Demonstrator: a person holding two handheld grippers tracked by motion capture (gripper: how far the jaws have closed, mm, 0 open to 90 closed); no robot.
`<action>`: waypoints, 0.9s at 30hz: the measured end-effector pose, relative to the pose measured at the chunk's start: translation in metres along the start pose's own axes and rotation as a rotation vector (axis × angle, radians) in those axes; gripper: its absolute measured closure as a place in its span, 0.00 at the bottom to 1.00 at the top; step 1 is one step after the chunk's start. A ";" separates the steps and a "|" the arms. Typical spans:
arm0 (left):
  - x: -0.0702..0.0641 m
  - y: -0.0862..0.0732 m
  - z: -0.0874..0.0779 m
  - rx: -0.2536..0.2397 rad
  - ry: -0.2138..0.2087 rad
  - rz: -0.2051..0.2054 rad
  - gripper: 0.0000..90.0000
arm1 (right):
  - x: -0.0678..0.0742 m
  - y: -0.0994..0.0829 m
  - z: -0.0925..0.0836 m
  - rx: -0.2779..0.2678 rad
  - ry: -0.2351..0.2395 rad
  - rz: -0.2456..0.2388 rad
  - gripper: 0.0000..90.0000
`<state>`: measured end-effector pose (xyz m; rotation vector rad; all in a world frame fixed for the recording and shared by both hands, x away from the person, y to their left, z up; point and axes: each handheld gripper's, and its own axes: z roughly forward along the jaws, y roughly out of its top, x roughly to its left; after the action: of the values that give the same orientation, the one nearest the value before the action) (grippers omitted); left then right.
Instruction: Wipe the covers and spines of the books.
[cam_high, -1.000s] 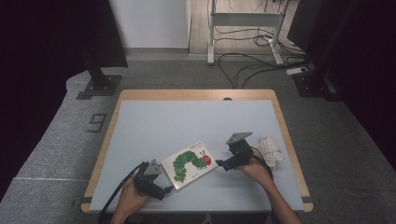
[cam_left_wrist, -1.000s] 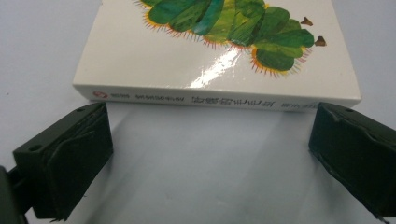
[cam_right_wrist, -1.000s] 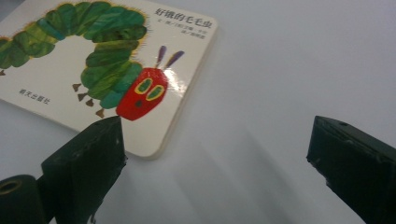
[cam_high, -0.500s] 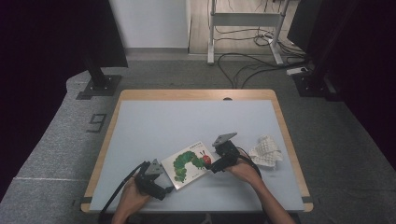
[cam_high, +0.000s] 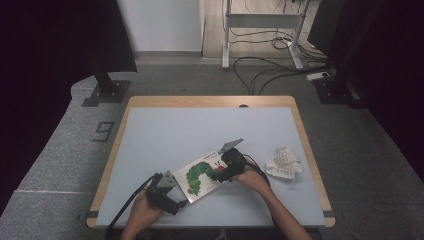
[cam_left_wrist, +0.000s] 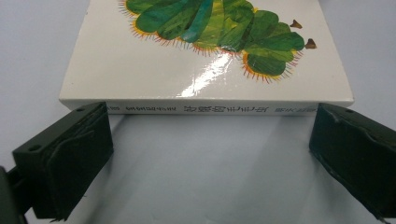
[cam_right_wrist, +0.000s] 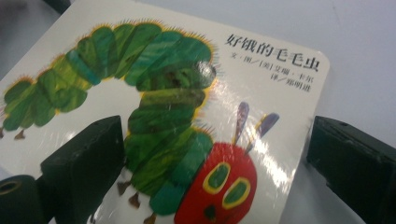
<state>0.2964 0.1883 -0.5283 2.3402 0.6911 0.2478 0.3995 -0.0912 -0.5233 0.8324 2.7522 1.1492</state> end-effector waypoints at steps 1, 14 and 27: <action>0.000 0.000 0.000 -0.001 0.000 -0.001 0.00 | -0.001 0.001 0.001 -0.004 0.000 0.004 0.04; 0.000 0.000 0.000 0.000 -0.001 -0.002 0.00 | -0.007 0.005 0.000 -0.061 0.046 0.055 0.04; 0.000 0.000 0.000 0.000 -0.002 -0.001 0.00 | -0.001 0.009 -0.025 -0.156 0.073 0.094 0.06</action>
<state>0.2966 0.1885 -0.5284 2.3392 0.6912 0.2448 0.3981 -0.1029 -0.4993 0.9275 2.6609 1.4176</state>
